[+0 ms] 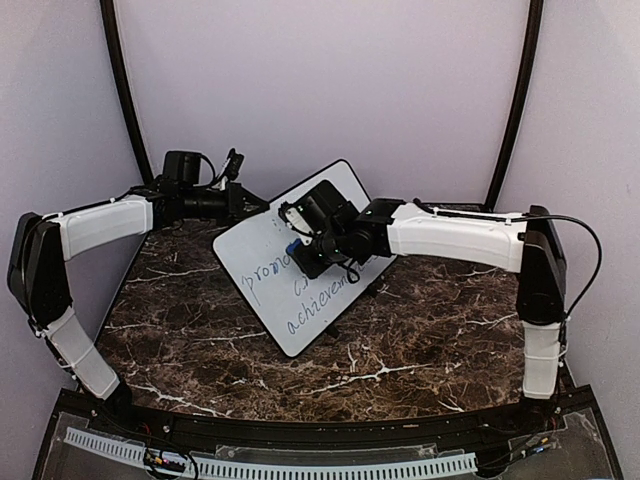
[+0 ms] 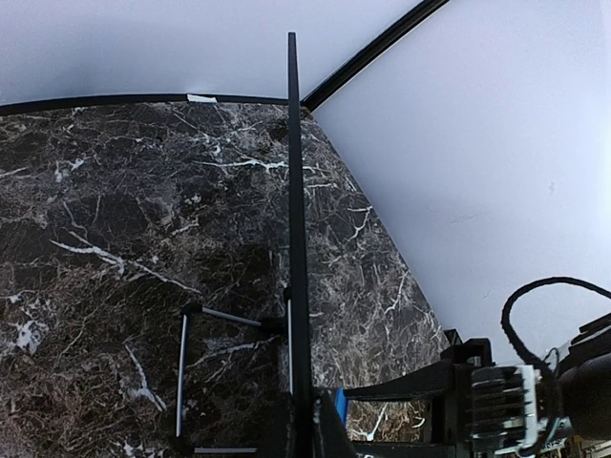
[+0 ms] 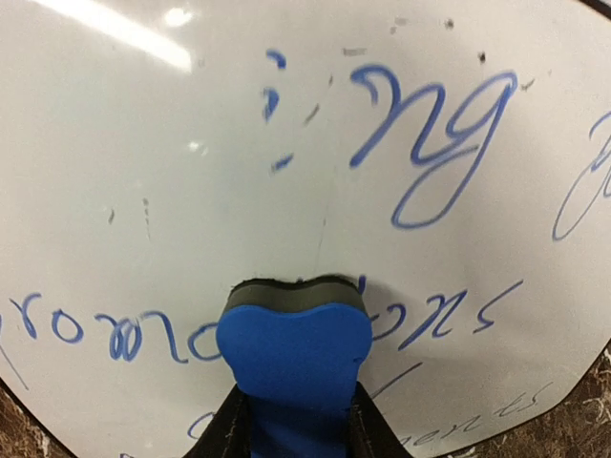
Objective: Erase the whiteboard
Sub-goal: Erase the whiteboard at the center of the board.
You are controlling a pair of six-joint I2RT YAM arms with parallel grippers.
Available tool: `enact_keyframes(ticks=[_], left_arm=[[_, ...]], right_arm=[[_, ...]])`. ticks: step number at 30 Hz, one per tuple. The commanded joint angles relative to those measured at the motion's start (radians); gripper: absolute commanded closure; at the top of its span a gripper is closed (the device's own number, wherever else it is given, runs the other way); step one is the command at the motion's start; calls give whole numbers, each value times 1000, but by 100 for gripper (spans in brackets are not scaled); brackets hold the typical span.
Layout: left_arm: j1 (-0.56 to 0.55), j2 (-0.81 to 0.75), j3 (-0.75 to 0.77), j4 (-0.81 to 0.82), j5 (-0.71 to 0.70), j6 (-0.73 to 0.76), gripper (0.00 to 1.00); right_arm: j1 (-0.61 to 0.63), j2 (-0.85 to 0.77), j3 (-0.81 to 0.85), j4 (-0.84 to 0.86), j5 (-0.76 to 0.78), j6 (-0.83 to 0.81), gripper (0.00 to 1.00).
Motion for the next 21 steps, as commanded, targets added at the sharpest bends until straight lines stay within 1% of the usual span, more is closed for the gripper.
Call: enact_keyframes(ticks=[1, 6, 11, 15, 18, 21], left_arm=[[-2, -52, 0, 95, 62, -2, 100], [-3, -61, -6, 101, 63, 6, 100], [-3, -58, -15, 120, 84, -3, 100], [-3, -61, -23, 143, 104, -5, 100], [-3, -59, -25, 149, 110, -6, 100], [-3, -59, -25, 152, 113, -6, 100]], right_arm=[[9, -61, -73, 29, 5, 36, 71], [10, -19, 24, 25, 9, 16, 71], [3, 87, 235, -17, 24, -30, 71], [-16, 170, 374, -47, -6, -41, 71], [-22, 189, 395, -56, -18, -46, 71], [-22, 161, 311, -45, -35, -42, 71]])
